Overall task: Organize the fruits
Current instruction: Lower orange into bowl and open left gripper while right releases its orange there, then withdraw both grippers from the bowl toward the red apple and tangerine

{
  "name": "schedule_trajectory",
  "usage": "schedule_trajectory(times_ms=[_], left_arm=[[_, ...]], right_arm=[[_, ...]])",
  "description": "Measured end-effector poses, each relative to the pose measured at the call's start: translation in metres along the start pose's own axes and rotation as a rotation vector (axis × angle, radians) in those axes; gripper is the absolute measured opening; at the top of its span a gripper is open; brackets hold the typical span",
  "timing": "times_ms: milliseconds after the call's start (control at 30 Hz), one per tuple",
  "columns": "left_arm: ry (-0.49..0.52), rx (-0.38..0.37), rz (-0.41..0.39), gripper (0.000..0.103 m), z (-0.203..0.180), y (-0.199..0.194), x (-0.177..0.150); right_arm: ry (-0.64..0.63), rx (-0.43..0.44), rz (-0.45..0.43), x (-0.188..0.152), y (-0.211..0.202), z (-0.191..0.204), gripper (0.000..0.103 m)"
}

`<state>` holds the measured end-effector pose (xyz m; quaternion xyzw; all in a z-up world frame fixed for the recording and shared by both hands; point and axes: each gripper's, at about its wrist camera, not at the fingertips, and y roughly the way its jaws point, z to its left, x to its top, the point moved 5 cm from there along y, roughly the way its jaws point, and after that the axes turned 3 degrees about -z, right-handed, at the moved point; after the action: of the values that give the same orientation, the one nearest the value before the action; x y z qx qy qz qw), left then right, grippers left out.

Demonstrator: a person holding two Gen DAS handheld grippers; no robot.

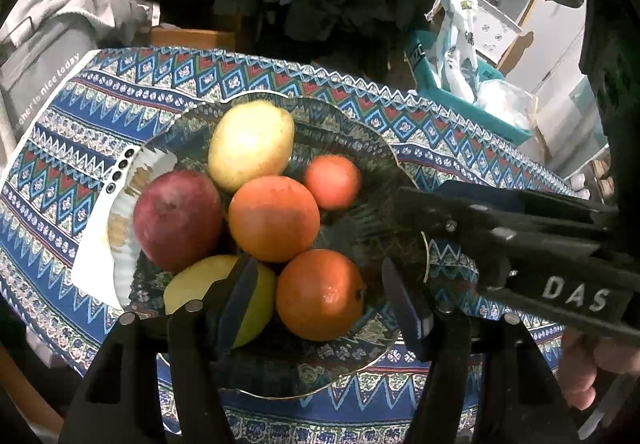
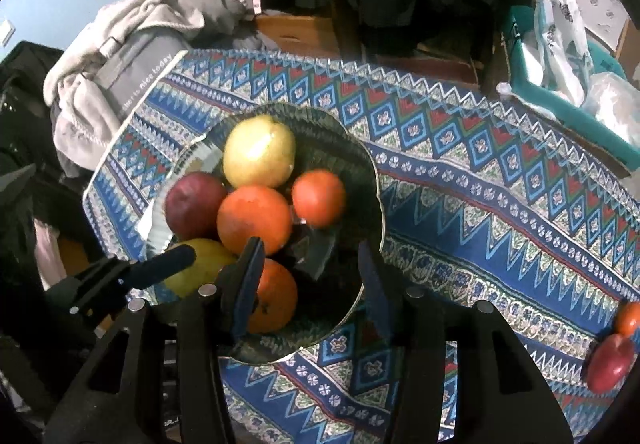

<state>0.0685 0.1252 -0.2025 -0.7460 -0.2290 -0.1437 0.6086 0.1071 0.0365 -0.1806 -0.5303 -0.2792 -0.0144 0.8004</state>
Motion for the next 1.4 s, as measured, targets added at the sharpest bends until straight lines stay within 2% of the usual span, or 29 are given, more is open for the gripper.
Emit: schedule_trajectory(times_ms=[333,633,733,800,967,1400], left_arm=[[0.004,-0.019,-0.056,0.067,-0.009,-0.021,0.012],[0.060,-0.024,-0.116,0.067,-0.030,-0.042,0.020],[0.071,-0.038,-0.129,0.067,-0.038,-0.049,0.023],[0.078,-0.047,-0.136,0.072,-0.043,-0.052,0.023],[0.120,-0.061,-0.160,0.072,-0.062,-0.061,0.023],[0.189,-0.090,-0.191,0.076,-0.102,-0.084,0.022]], right_arm=[[0.014,-0.051,-0.078,0.007,-0.046,-0.008,0.051],[0.027,-0.127,-0.129,0.001,-0.091,-0.027,0.052],[0.036,-0.154,-0.144,-0.004,-0.106,-0.036,0.057],[0.039,-0.168,-0.156,-0.008,-0.116,-0.040,0.057],[0.031,-0.208,-0.175,-0.017,-0.138,-0.049,0.058],[0.059,-0.228,-0.238,-0.034,-0.185,-0.073,0.070]])
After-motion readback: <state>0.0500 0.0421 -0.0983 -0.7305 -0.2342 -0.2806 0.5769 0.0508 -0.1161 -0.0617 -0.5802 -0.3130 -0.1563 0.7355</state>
